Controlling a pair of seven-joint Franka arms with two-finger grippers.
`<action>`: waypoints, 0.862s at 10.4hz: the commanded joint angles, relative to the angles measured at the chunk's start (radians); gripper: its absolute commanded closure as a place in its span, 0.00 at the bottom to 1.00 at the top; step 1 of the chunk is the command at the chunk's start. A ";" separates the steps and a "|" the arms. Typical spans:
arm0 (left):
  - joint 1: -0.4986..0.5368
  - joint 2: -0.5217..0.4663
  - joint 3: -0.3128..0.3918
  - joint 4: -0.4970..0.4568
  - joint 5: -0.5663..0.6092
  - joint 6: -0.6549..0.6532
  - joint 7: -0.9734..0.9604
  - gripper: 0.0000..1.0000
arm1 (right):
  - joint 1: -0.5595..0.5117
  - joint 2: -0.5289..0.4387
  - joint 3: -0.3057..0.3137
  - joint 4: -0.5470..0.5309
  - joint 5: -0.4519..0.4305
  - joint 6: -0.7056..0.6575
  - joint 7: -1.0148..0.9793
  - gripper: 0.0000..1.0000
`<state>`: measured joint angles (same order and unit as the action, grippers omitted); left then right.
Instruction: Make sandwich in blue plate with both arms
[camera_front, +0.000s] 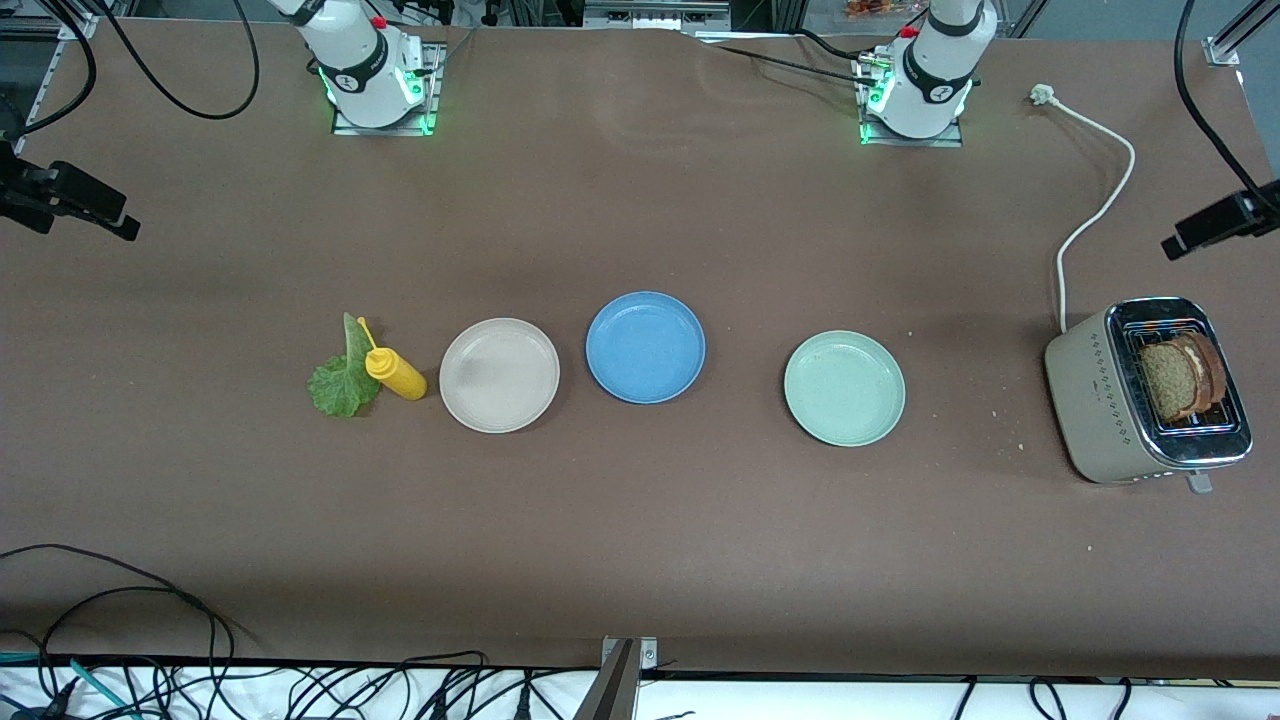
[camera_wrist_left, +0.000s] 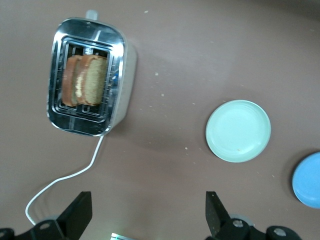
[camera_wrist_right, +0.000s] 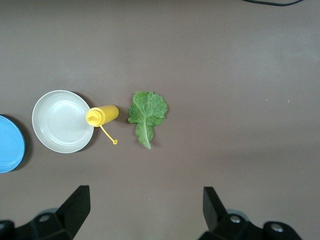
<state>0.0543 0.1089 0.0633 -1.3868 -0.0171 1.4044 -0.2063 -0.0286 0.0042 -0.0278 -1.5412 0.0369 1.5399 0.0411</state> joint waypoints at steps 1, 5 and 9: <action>0.092 0.023 0.003 0.025 -0.010 0.059 0.025 0.00 | 0.001 0.007 -0.003 0.018 0.023 0.023 0.010 0.00; 0.141 0.026 0.000 0.019 -0.092 0.071 0.025 0.00 | 0.002 -0.003 0.000 0.018 0.023 0.006 0.008 0.00; 0.133 0.020 -0.034 0.020 -0.072 0.067 0.024 0.00 | 0.002 -0.004 0.002 0.018 0.023 0.006 0.005 0.00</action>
<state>0.1895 0.1291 0.0463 -1.3830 -0.0847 1.4732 -0.1968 -0.0257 0.0042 -0.0263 -1.5411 0.0442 1.5621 0.0415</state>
